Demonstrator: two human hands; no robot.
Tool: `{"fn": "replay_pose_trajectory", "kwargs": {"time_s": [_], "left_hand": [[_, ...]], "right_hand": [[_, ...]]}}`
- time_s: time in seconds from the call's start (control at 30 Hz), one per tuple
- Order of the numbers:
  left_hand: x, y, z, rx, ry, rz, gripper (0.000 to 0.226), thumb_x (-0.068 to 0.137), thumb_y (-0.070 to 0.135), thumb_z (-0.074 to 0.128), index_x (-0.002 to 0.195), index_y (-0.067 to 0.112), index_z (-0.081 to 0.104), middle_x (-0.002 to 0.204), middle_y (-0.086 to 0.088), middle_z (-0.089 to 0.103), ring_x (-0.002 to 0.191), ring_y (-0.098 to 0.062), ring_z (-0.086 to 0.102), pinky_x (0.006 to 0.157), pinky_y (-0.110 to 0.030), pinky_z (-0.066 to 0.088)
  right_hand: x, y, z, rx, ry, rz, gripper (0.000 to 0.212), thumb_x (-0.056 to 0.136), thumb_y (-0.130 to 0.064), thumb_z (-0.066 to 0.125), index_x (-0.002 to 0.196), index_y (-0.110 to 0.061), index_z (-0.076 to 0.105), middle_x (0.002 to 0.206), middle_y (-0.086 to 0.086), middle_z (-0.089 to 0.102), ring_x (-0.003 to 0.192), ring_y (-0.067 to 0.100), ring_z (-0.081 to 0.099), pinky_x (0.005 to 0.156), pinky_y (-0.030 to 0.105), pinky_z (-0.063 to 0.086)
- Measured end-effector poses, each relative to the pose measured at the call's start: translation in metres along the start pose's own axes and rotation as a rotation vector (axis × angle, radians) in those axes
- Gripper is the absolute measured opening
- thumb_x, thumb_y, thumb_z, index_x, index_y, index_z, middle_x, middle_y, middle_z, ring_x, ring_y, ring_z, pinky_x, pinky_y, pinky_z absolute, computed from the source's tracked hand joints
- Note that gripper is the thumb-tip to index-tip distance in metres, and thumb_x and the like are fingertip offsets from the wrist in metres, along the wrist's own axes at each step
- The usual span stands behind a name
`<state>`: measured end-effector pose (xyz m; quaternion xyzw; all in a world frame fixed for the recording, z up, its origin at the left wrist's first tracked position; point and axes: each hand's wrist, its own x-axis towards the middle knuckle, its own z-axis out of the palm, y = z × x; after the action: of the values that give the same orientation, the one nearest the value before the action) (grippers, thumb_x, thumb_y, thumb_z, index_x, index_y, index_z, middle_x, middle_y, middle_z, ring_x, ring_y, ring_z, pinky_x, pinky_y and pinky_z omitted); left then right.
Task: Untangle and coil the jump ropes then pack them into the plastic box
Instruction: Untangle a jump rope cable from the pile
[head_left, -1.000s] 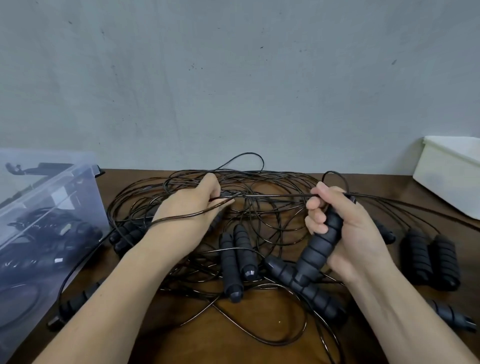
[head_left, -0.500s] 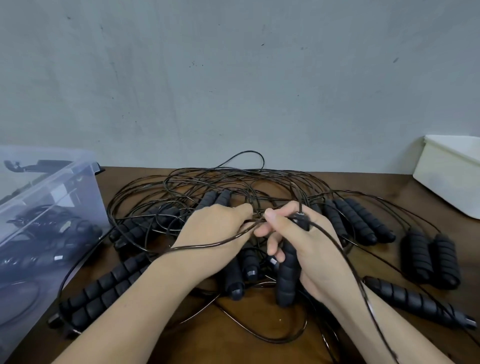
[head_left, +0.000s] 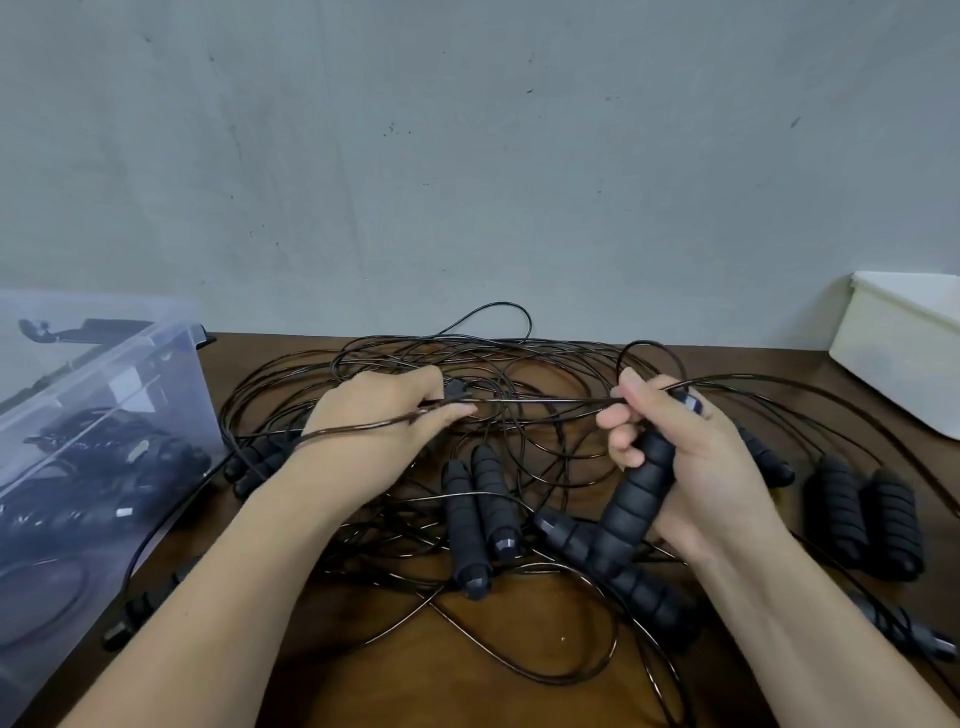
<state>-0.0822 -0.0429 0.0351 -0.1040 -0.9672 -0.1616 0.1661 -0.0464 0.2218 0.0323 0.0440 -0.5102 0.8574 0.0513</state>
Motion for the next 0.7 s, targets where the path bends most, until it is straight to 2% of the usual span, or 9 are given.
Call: {"fn": "replay_pose_trajectory", "kwargs": {"time_s": [0.1,0.17,0.3,0.37,0.47,0.57,0.7], "left_hand": [[0.001,-0.007,-0.006,-0.049,0.007,-0.027,0.05,0.091,0.077,0.049,0.082,0.028,0.047,0.067,0.005,0.058,0.073,-0.018,0.058,0.069,-0.034,0.051],[0.002,-0.012,-0.006,-0.036,0.013,-0.02,0.052,0.086,0.082,0.043,0.081,0.031,0.048,0.069,0.008,0.058,0.074,-0.018,0.058,0.069,-0.035,0.052],[-0.002,-0.004,-0.005,0.062,-0.033,0.036,0.053,0.094,0.083,0.025,0.091,0.036,0.051,0.085,0.014,0.062,0.091,-0.017,0.061,0.084,-0.038,0.054],[-0.007,0.008,-0.001,0.057,-0.083,0.052,0.055,0.097,0.081,0.022,0.094,0.034,0.05,0.083,0.008,0.063,0.088,-0.019,0.062,0.085,-0.04,0.053],[-0.013,0.027,0.005,0.026,-0.088,0.12,0.061,0.095,0.083,0.016,0.107,0.039,0.058,0.086,0.01,0.068,0.088,-0.016,0.065,0.083,-0.038,0.054],[-0.018,0.04,0.012,0.063,-0.048,0.255,0.066,0.095,0.08,0.008,0.108,0.037,0.057,0.086,0.009,0.066,0.086,-0.017,0.066,0.076,-0.04,0.054],[-0.019,0.047,0.011,0.152,-0.122,0.285,0.058,0.097,0.069,0.014,0.108,0.033,0.059,0.086,0.01,0.06,0.09,-0.017,0.063,0.078,-0.038,0.049]], "right_hand": [[0.007,-0.004,-0.006,0.045,0.018,0.006,0.017,0.097,-0.016,0.069,0.091,-0.001,0.065,0.074,0.011,0.069,0.057,0.01,0.057,0.049,0.017,0.043],[0.011,-0.007,-0.01,0.062,0.03,0.017,0.017,0.095,-0.019,0.07,0.09,-0.003,0.066,0.075,0.009,0.067,0.059,0.009,0.056,0.05,0.017,0.044],[0.016,-0.007,-0.017,0.158,0.067,0.019,0.016,0.1,-0.023,0.07,0.098,-0.008,0.062,0.081,0.004,0.064,0.064,0.007,0.055,0.052,0.015,0.045],[0.012,-0.002,-0.01,0.105,0.071,0.001,0.023,0.096,-0.026,0.073,0.105,-0.007,0.064,0.089,0.009,0.072,0.063,0.008,0.059,0.05,0.016,0.046],[0.002,0.011,0.005,-0.048,-0.012,0.013,0.021,0.089,-0.019,0.076,0.101,-0.004,0.069,0.093,0.019,0.076,0.061,0.014,0.06,0.048,0.02,0.045],[-0.008,0.028,0.014,-0.189,-0.12,0.012,0.016,0.094,-0.014,0.076,0.099,0.0,0.073,0.085,0.024,0.071,0.057,0.023,0.056,0.047,0.027,0.045],[-0.011,0.034,0.013,-0.276,-0.133,-0.019,0.014,0.097,-0.008,0.073,0.094,0.005,0.069,0.079,0.024,0.067,0.053,0.024,0.055,0.049,0.032,0.045]]}}
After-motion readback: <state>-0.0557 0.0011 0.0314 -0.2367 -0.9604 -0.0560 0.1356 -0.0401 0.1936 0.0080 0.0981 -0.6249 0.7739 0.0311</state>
